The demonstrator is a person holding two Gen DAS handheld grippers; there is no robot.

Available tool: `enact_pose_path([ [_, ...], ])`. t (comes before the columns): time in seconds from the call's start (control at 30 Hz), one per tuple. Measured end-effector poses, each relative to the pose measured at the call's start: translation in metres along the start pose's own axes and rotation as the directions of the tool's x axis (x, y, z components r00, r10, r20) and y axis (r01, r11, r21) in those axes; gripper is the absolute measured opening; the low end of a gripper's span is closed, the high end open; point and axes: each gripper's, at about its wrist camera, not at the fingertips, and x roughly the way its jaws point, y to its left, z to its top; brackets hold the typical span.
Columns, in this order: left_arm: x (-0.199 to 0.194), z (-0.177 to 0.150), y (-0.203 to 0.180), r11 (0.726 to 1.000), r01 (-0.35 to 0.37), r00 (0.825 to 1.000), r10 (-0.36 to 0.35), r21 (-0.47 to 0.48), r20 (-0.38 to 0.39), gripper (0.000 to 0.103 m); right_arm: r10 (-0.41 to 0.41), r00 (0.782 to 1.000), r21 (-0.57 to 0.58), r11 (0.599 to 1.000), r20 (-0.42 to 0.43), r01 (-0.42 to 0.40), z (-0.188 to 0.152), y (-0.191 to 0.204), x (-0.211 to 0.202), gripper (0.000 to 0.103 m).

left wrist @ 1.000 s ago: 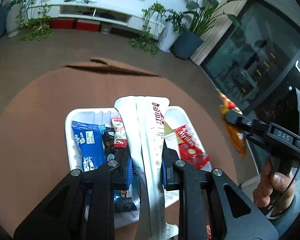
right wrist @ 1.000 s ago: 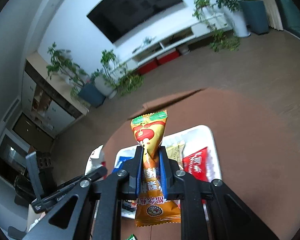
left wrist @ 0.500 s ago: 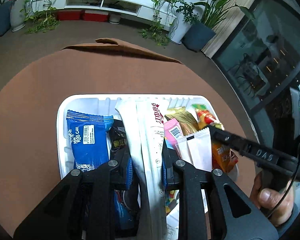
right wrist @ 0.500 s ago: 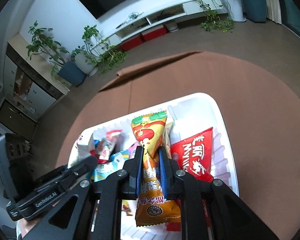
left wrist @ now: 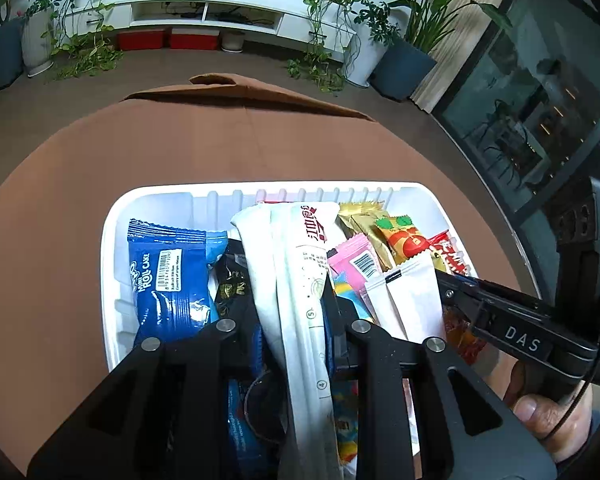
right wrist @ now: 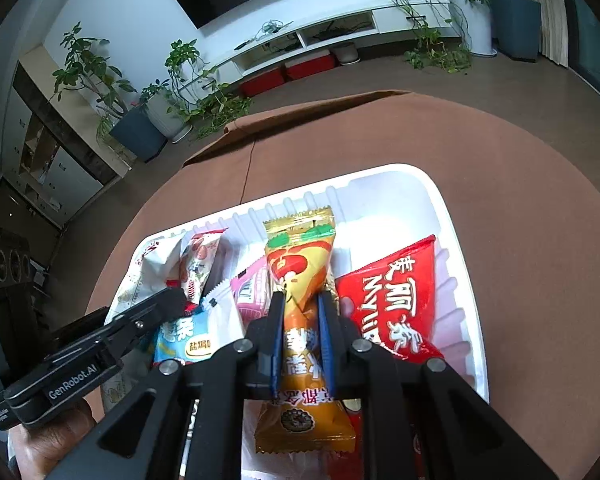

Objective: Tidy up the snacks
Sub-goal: 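Carry both snacks over the white tray and lower them in, then open both grippers to release the snacks and lift away from the tray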

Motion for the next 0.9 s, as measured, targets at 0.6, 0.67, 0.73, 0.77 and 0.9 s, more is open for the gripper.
enact_pose_path([
  [0.6,-0.007,-0.007,-0.007,1.000,-0.025,0.998,0.024,0.008,0.061,0.055,-0.037,0.999,-0.066,0.997,0.019,0.038,0.001,0.020,-0.016,0.041],
  [0.67,-0.011,-0.006,-0.007,1.000,-0.023,0.998,0.022,0.007,0.065,0.057,-0.041,0.999,-0.062,0.997,0.027,0.043,0.001,0.018,-0.020,0.048],
  [0.73,-0.015,-0.005,-0.007,1.000,-0.017,0.997,0.016,0.004,0.073,0.061,-0.044,0.998,-0.063,0.997,0.039,0.046,0.002,0.019,-0.026,0.049],
  [0.77,-0.019,-0.006,-0.006,1.000,-0.015,0.997,0.015,0.003,0.078,0.063,-0.042,0.998,-0.060,0.997,0.044,0.044,0.003,0.019,-0.029,0.049],
  [0.9,-0.034,-0.007,-0.009,1.000,-0.012,0.994,0.011,0.008,0.108,0.071,-0.023,0.995,-0.056,0.998,0.092,0.029,0.006,0.022,-0.051,0.059],
])
